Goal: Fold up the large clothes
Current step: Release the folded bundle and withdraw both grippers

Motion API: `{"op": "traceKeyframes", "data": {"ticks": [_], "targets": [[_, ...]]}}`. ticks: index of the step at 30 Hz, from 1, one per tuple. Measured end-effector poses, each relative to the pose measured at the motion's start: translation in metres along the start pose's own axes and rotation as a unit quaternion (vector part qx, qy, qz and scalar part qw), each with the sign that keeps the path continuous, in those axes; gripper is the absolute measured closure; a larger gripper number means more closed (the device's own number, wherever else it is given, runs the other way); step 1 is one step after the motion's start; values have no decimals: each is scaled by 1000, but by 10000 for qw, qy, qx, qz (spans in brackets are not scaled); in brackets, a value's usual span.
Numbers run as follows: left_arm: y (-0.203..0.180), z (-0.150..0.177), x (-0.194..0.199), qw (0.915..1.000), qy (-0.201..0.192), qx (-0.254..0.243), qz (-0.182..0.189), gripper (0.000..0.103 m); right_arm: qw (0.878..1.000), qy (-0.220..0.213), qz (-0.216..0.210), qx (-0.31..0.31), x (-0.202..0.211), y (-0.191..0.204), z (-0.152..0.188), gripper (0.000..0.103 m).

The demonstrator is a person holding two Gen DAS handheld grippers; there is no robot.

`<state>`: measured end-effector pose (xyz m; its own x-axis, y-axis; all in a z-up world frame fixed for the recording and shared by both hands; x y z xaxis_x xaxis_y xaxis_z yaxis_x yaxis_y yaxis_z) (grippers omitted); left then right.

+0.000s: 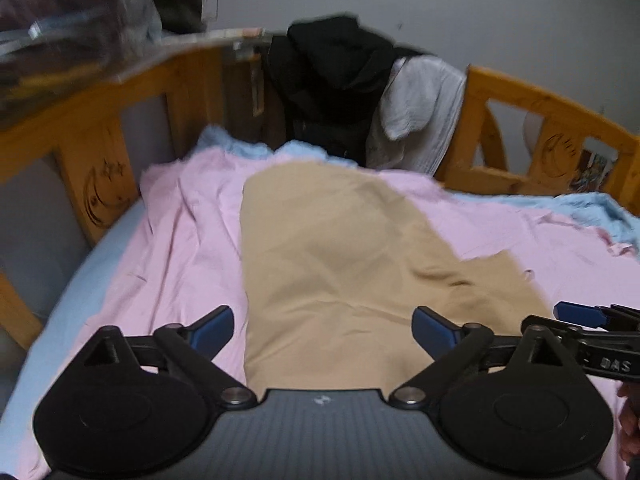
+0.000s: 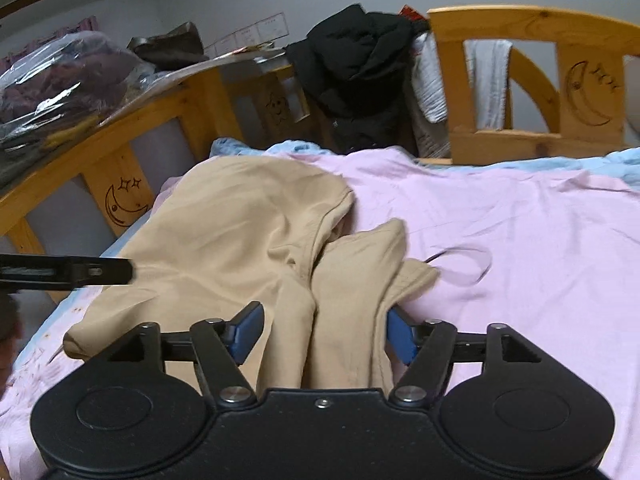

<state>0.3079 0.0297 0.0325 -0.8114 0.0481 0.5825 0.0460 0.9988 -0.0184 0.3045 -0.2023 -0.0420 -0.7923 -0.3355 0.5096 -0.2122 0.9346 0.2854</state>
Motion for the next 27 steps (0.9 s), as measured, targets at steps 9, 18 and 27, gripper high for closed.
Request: {"op": "traceKeyframes", "data": {"ticks": [9, 18, 27], "targets": [[-14, 2, 92, 9973, -709, 105, 160, 1, 9952, -942, 125, 229, 93, 19, -13, 4], [-10, 37, 155, 9945, -1039, -131, -75, 1, 9854, -1611, 13, 555, 177, 69, 5, 1], [7, 81, 191, 9926, -1175, 151, -254, 1, 9818, -1793, 222, 589, 217, 93, 43, 1]]}}
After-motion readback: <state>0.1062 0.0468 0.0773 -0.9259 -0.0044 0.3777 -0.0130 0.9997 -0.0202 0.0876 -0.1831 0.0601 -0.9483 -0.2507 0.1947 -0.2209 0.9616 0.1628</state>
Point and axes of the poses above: each gripper's, at about its wrist camera, not at the fingertips, and x roughly against the way its jaws point, y to its left, z to its underside, the point moved 3 cm from there along -x, roughly the way its jaws point, and after that the axes turned 5 degrees about -y, right-handed, at the moved point
